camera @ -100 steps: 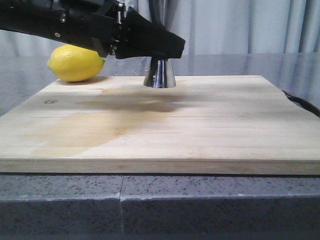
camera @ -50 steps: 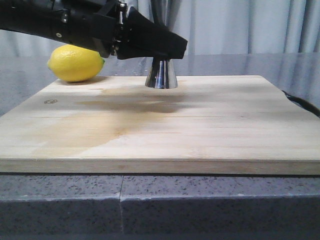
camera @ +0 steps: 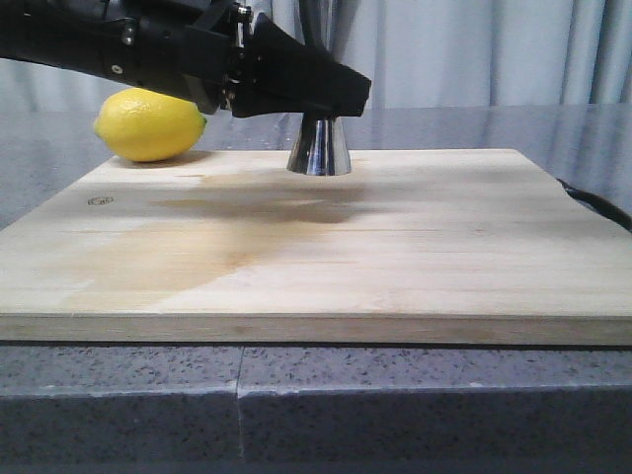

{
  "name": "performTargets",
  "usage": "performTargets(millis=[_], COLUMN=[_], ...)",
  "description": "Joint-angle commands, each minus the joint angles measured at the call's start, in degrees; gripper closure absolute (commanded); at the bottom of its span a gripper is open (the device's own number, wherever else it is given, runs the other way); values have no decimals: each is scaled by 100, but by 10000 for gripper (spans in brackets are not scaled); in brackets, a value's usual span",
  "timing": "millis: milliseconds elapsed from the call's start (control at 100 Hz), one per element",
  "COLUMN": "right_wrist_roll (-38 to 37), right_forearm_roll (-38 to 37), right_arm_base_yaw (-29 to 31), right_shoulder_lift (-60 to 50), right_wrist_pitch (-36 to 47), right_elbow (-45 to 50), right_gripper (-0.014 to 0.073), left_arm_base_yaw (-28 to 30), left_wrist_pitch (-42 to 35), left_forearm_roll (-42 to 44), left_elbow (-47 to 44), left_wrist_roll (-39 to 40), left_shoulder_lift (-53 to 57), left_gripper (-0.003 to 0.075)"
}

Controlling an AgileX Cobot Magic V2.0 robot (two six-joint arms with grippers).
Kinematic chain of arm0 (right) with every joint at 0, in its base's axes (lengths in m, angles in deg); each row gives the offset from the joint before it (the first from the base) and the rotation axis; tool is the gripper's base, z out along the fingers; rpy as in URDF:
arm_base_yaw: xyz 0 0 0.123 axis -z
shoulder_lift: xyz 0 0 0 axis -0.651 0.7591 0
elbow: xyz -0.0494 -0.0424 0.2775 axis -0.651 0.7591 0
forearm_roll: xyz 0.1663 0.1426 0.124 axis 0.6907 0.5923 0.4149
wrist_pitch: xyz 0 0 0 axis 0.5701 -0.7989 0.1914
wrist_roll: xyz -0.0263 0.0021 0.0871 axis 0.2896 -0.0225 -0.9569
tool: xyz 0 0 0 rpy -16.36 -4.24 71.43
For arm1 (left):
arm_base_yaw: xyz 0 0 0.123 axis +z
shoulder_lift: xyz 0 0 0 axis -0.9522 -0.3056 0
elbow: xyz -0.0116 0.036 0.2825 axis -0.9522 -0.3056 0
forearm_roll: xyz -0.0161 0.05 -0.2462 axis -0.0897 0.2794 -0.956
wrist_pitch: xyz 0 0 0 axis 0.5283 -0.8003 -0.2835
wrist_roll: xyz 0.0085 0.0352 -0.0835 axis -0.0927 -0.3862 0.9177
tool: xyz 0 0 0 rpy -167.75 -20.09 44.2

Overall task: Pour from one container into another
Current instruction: 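Tilt the beaker with the right gripper, pouring liquid into the jigger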

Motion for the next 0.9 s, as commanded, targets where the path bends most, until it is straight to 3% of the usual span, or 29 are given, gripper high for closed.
performTargets(millis=[0,890], right_wrist_roll=[28,28], right_forearm_roll=[-158,-625], right_arm_base_yaw=[8,-2], right_shoulder_lift=[-187,-187], right_wrist_pitch=[392,499], right_elbow=[-224,-224], right_gripper=[388,388], left_arm_base_yaw=[-46,-145], left_wrist_pitch=[602,602], left_forearm_roll=[-405,-415], left_elbow=[167,167], left_wrist_roll=[35,35], left_shoulder_lift=[314,314], left_gripper=[739,739])
